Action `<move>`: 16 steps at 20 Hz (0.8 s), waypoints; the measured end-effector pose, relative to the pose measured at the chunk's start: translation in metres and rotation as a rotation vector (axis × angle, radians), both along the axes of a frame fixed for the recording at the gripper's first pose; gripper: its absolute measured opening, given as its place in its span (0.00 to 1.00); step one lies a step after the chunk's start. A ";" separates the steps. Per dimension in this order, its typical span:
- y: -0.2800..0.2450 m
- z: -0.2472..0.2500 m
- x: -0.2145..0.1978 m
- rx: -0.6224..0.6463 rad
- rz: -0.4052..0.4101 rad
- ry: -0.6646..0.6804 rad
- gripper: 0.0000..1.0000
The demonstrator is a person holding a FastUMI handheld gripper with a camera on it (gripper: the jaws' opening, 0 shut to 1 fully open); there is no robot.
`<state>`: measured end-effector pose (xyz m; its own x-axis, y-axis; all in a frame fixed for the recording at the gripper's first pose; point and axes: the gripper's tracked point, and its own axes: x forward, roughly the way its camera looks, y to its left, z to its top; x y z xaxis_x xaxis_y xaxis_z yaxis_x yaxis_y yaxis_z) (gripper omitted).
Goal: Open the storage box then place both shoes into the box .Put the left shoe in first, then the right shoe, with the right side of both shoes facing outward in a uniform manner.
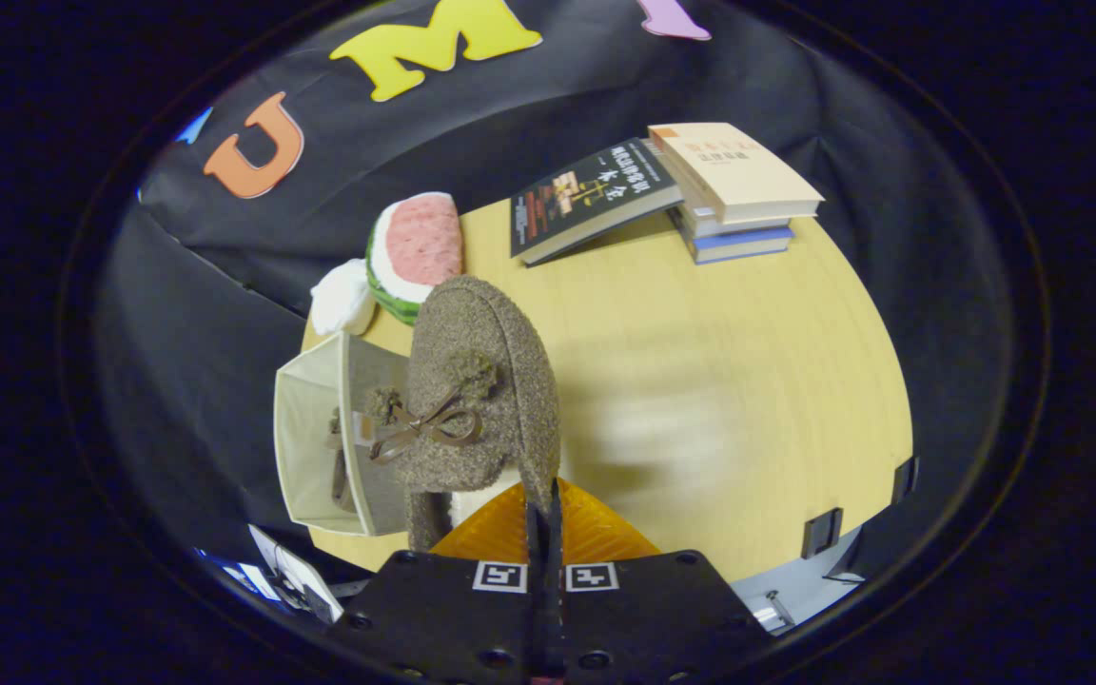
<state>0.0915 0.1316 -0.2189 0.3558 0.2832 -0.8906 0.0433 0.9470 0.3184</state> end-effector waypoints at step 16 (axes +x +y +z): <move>0.229 -0.004 0.012 -0.036 0.104 -0.017 0.00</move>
<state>0.1038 0.3605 -0.2229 0.3418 0.2876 -0.8947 -0.0608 0.9568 0.2844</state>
